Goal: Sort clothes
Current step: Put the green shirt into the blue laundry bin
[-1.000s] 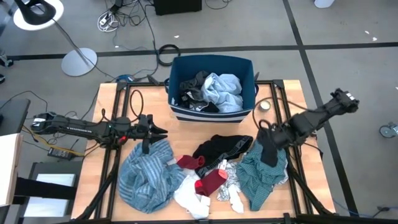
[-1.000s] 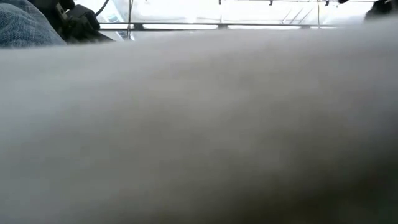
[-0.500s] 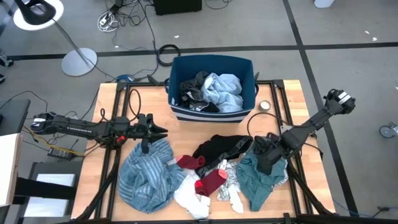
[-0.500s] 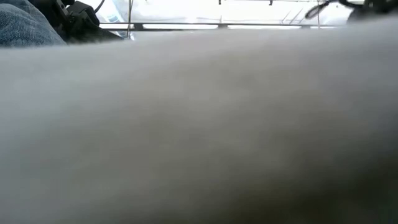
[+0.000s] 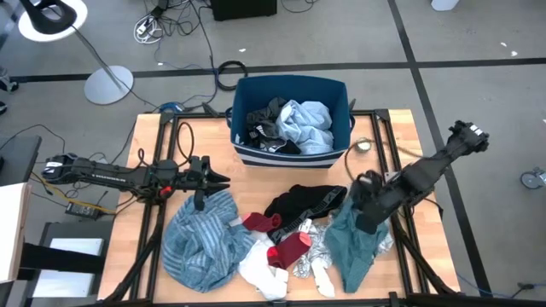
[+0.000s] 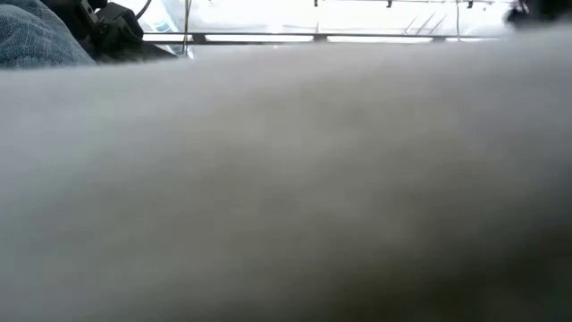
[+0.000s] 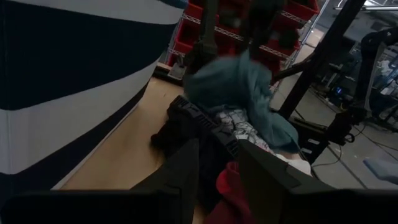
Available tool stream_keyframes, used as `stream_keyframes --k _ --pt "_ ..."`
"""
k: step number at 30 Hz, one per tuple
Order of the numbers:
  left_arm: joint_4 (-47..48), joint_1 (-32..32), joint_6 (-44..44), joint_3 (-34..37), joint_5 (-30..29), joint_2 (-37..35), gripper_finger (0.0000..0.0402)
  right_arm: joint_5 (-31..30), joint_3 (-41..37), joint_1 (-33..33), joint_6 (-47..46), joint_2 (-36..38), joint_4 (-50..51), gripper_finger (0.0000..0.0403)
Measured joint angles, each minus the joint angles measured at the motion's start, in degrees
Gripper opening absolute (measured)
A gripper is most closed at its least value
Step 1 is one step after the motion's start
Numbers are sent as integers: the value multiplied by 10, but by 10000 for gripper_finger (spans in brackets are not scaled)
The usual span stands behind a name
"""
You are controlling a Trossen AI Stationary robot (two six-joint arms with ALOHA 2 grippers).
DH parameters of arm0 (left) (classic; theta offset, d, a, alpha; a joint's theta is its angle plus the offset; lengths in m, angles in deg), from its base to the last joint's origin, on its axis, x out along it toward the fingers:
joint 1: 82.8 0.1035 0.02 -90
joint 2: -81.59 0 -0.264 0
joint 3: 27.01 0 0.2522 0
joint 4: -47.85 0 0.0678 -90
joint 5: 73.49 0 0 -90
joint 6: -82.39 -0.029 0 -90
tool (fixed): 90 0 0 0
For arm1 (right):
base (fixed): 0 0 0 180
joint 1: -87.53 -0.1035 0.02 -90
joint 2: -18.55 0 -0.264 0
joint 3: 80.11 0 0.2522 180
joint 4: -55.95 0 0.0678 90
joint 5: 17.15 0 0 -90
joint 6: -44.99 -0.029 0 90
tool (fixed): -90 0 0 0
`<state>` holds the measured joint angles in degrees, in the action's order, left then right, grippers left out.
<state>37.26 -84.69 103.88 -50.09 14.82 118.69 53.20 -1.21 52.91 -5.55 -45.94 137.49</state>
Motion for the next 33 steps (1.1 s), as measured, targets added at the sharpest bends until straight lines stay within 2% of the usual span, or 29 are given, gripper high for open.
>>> stream_keyframes --k 5,8,18,23,27,33 --pt "3 0 0 0 0 0 117 -102 128 16 97 0 8 3" --pt "3 0 0 0 0 0 117 -136 190 48 187 -7 -18 3" --pt "3 0 -1 0 0 0 117 -130 367 222 597 -105 -252 2" --pt "3 0 -4 0 0 0 117 -119 456 321 750 -171 -373 2" --pt "4 0 -4 0 0 0 117 -91 526 403 813 -219 -437 2" --pt "12 0 -4 0 -1 0 117 -62 587 511 816 -266 -475 3"
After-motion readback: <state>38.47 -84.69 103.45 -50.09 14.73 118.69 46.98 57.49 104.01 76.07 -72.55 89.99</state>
